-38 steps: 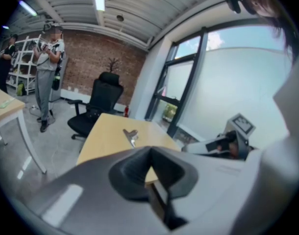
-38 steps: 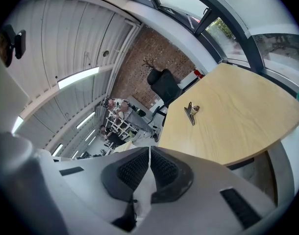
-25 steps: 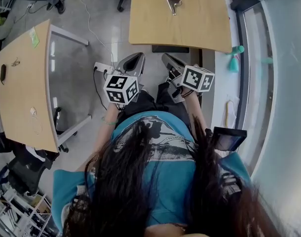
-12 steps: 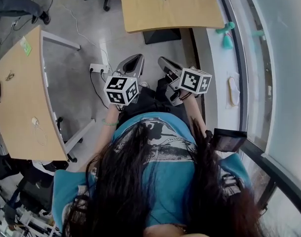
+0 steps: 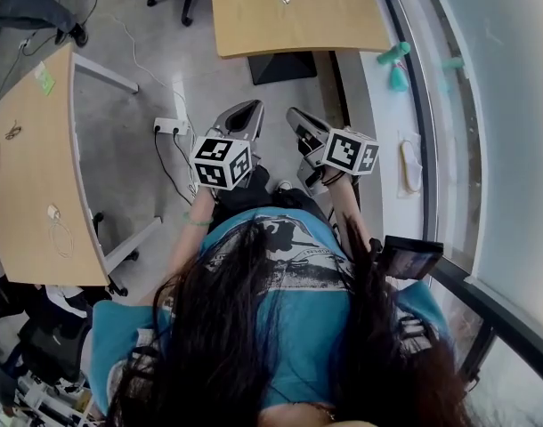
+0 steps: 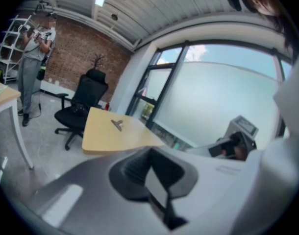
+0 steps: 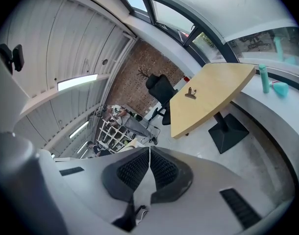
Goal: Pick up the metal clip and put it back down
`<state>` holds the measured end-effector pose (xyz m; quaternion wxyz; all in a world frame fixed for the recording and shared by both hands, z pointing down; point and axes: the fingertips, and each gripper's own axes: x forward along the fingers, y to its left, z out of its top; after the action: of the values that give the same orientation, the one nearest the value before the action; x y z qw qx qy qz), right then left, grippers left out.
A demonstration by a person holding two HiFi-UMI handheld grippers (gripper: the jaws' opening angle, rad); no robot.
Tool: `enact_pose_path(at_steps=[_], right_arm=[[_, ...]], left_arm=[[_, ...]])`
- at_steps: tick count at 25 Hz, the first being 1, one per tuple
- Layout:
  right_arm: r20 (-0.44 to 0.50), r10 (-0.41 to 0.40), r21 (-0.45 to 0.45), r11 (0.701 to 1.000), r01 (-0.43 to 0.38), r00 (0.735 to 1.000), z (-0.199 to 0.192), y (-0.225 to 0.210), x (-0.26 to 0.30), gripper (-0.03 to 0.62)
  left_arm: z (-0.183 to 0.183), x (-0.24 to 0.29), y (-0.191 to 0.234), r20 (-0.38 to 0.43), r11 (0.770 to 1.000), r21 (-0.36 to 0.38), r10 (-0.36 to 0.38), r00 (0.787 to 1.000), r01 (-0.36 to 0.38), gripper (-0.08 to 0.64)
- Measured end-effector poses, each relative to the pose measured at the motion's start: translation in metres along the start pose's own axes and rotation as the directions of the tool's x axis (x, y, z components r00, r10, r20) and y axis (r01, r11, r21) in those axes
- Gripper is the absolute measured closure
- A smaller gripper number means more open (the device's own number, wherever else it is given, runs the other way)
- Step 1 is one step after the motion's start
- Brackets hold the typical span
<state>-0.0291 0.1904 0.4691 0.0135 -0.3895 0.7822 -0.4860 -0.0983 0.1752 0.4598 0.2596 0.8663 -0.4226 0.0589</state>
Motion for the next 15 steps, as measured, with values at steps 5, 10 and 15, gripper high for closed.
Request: enact_pose_path(at_steps=[5,10,15], right_arm=[[-0.013,0.019,0.003,1.000,-0.019,1.000,-0.014,-0.001,-0.026,0.571],[-0.017,0.037,0.003,0.999,-0.037,0.999,-0.034,-0.006,-0.056,0.571],[-0.036,0.055,-0.016,0.998,-0.055,0.998,-0.047,-0.003,-0.074,0.571]], left_arm=[[-0.014,-0.013,-0.027,0.001,1.000,0.000,0.021,1.000,-0.021,0.557],[-0.037,-0.030,-0.057,-0.004,0.999,0.014,0.045,0.999,-0.045,0.557],[-0.047,-0.042,-0.075,0.011,0.998,0.011,0.067,0.998,-0.067,0.557]])
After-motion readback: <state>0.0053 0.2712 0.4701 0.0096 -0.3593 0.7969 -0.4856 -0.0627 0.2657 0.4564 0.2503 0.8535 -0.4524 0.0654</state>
